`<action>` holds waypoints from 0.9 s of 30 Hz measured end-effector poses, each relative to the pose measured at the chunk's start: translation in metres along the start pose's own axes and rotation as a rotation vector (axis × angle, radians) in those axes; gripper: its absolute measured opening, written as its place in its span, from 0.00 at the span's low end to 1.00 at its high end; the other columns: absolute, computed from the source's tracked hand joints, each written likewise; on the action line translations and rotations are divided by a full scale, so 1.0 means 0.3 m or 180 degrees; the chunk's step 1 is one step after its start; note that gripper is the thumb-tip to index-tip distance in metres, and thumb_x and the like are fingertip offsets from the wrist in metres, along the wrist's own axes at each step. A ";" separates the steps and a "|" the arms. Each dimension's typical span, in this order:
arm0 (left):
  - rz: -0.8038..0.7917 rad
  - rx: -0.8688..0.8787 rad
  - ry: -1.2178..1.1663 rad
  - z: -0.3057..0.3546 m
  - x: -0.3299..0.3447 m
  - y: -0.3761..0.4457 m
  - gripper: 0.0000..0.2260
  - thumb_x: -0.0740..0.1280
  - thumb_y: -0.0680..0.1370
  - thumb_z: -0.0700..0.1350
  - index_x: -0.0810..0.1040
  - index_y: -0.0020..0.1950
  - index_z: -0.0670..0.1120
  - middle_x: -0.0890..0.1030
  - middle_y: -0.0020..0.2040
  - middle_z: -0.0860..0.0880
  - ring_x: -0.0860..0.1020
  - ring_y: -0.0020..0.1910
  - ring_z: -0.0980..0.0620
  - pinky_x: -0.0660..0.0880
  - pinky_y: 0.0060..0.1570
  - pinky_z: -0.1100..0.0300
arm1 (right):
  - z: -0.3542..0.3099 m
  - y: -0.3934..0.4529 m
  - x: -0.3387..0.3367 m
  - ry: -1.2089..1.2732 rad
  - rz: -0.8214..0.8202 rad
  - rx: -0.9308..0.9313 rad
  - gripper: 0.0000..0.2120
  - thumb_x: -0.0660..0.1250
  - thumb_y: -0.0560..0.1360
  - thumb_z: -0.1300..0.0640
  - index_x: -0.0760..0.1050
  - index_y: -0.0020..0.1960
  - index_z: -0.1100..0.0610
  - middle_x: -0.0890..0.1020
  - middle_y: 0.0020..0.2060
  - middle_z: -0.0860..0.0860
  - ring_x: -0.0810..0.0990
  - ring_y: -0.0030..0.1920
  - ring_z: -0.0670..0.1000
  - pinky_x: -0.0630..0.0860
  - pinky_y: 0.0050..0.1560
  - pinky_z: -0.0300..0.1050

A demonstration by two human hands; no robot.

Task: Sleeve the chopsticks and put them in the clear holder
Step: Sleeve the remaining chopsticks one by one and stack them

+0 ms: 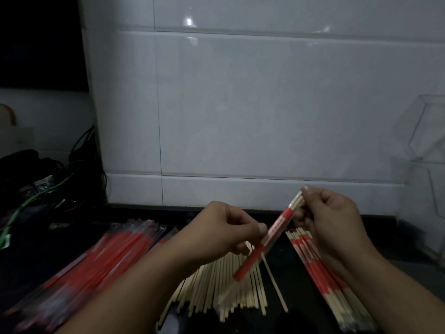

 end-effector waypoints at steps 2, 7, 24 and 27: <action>-0.0042 -0.0045 0.0025 -0.002 0.008 0.000 0.11 0.71 0.75 0.55 0.86 0.48 0.48 0.86 0.44 0.50 0.82 0.39 0.56 0.80 0.45 0.61 | 0.002 -0.002 0.005 0.0222 0.0062 0.0102 0.15 0.60 0.82 0.58 0.75 0.40 0.63 0.77 0.24 0.51 0.75 0.29 0.50 0.75 0.39 0.48; -0.0051 -0.0090 0.0134 -0.009 0.007 0.000 0.08 0.71 0.76 0.52 0.85 0.45 0.48 0.85 0.42 0.51 0.82 0.37 0.57 0.77 0.40 0.66 | -0.005 0.002 -0.001 0.0429 0.0084 0.0209 0.13 0.62 0.82 0.57 0.77 0.41 0.61 0.77 0.26 0.50 0.76 0.29 0.47 0.75 0.38 0.47; 0.0152 0.0012 -0.0018 0.000 -0.013 0.000 0.07 0.71 0.77 0.50 0.86 0.47 0.48 0.85 0.40 0.51 0.80 0.35 0.59 0.76 0.38 0.68 | -0.004 0.016 -0.018 0.0468 -0.0143 0.0310 0.09 0.65 0.79 0.61 0.80 0.42 0.61 0.74 0.27 0.53 0.70 0.29 0.48 0.67 0.30 0.41; 0.0175 0.0009 0.0028 -0.003 -0.010 0.000 0.07 0.71 0.77 0.50 0.86 0.48 0.48 0.85 0.41 0.51 0.81 0.35 0.59 0.76 0.38 0.67 | -0.003 0.012 -0.014 0.0471 -0.0097 0.0317 0.09 0.64 0.79 0.61 0.80 0.43 0.62 0.74 0.26 0.53 0.70 0.28 0.48 0.67 0.31 0.42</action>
Point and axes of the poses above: each hand's wrist, its own y-axis towards the middle knuckle, its own x-axis out of the palm, z = x × y, the point moved 4 cm from there along y, towards the middle knuckle
